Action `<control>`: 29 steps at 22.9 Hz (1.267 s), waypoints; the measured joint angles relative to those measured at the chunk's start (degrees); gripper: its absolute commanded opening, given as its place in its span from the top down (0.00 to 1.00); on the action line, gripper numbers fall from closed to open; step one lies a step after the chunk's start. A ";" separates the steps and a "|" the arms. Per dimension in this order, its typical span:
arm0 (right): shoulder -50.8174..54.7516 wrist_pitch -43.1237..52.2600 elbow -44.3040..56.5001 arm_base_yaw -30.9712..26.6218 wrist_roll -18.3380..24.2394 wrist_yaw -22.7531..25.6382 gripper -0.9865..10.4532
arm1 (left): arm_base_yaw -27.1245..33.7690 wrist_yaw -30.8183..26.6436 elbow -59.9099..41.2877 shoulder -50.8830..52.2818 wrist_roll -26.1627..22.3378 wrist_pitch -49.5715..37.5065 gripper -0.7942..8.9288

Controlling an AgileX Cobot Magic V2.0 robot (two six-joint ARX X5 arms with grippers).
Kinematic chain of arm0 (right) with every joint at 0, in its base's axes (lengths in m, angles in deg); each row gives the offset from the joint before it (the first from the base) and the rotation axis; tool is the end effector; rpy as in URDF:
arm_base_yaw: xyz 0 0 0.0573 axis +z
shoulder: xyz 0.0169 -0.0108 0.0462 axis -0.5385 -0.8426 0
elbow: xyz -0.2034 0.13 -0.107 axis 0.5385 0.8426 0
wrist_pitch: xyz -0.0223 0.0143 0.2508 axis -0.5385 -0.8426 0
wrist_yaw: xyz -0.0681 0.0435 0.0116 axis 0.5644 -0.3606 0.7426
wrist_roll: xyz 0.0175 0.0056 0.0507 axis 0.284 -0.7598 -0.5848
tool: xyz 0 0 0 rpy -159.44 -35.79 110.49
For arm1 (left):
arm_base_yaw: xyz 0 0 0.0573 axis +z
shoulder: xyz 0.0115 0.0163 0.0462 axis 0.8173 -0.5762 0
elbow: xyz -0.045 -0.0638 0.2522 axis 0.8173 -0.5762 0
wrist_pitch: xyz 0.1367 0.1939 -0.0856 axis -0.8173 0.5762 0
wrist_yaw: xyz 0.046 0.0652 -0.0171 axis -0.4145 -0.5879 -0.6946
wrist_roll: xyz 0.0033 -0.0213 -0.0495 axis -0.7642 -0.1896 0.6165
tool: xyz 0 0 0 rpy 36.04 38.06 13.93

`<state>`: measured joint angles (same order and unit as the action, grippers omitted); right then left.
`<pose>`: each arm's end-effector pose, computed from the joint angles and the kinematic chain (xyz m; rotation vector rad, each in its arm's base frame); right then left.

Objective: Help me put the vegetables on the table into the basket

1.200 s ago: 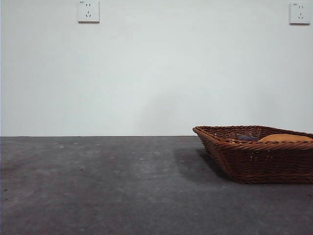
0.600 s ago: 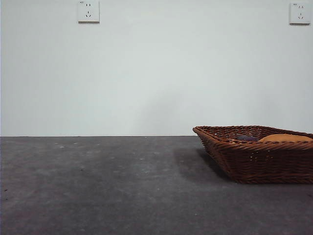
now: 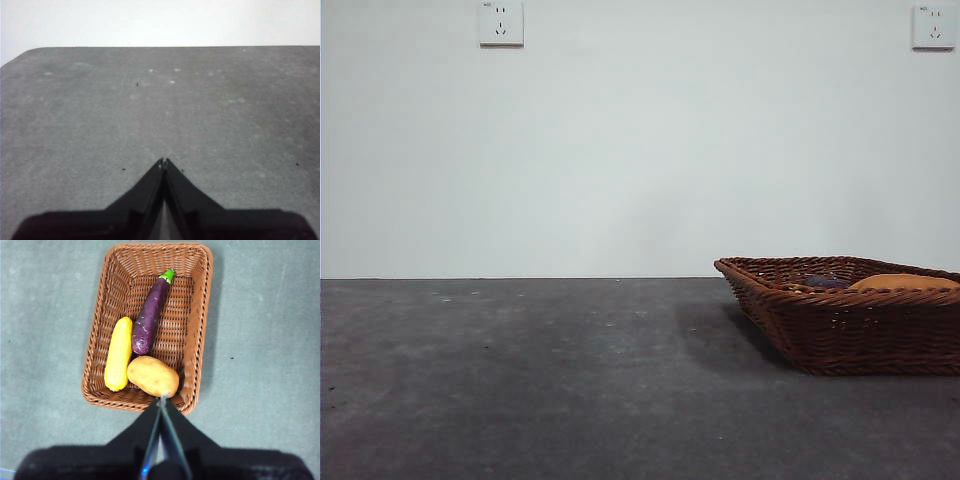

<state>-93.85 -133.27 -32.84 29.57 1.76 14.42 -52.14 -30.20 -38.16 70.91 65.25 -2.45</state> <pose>0.1893 -0.0025 0.4166 0.0732 0.9631 0.2295 0.0968 0.0041 0.1504 -0.0252 0.1881 0.0341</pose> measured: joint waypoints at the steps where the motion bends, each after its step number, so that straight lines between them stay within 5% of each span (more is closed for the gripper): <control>1: 0.00 -0.02 0.00 0.00 0.00 0.02 0.91 | 0.00 0.00 0.00 -0.22 0.02 -0.02 0.92; 10: 0.00 0.07 0.00 0.00 1.27 0.28 0.91 | 0.00 0.00 0.00 -2.03 0.02 -0.04 0.92; 15: 3.56 12.83 2.51 0.00 2.93 -0.50 0.91 | 0.00 0.00 0.00 -2.03 0.02 -0.04 0.92; 25: 35.65 55.56 50.23 -0.44 3.50 -2.38 0.91 | 0.00 0.00 0.00 -2.03 0.02 -0.09 0.92; 29: 44.87 60.74 63.21 -0.44 3.21 -2.14 0.91 | 0.00 0.00 0.00 -2.03 0.02 -0.09 0.92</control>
<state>-48.98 -72.53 30.37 29.14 4.97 12.28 -52.14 -30.20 -38.16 68.88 65.27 -2.53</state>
